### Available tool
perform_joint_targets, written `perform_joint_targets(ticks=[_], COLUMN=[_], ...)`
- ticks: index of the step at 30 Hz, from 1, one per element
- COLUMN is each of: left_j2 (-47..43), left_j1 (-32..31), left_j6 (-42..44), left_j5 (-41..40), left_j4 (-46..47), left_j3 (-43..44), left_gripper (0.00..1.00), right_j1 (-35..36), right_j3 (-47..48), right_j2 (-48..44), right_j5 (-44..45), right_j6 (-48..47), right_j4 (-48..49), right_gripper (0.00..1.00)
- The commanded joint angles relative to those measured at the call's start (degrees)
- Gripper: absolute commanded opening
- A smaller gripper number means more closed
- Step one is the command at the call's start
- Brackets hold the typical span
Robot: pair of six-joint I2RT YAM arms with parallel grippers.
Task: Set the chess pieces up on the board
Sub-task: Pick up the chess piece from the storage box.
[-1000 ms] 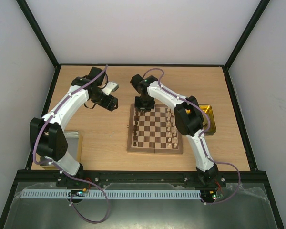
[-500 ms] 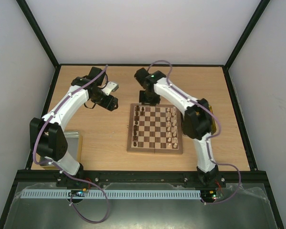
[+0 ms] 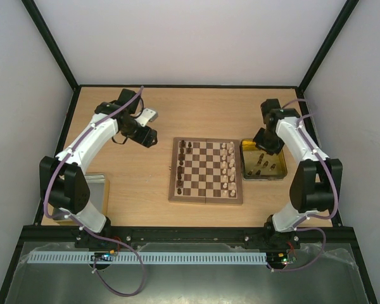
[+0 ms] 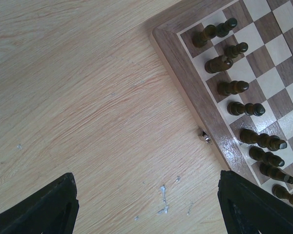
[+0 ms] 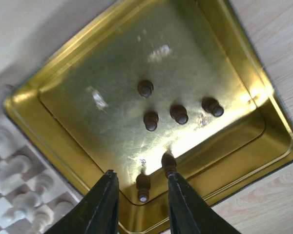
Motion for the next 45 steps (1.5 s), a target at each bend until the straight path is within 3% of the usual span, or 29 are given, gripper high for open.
perform_joint_targets(ticks=[1, 6, 25, 39, 45], left_j2=[0.05, -0.04, -1.35, -0.97, -0.67], left_j1=[-0.68, -1.3, -1.36, -1.39, -1.42], left_j6=[0.18, 0.18, 0.19, 0.27, 0.31], left_j5=[0.9, 0.56, -0.51, -0.68, -0.53], left_j4=[-1.6, -1.78, -1.18, -1.1, -1.1], left_j3=[2.2, 2.27, 0.25, 0.47, 0.66], left_gripper=[0.78, 0.79, 0.78, 0.79, 0.79], right_j1=[-1.72, -4.51, -8.15, -8.11, -5.28], right_j3=[-6.04, -9.91, -5.7, -6.66, -4.48], right_j2=[-0.09, 2.72, 12.95, 12.62, 7.53], right_j5=[-2.89, -5.01, -4.76, -4.34, 0.63], right_j6=[0.81, 2.03, 1.64, 0.61, -0.83], right_j4=[6.6, 12.28, 17.29, 17.21, 12.64], right_gripper=[0.27, 0.27, 0.26, 0.04, 0.04])
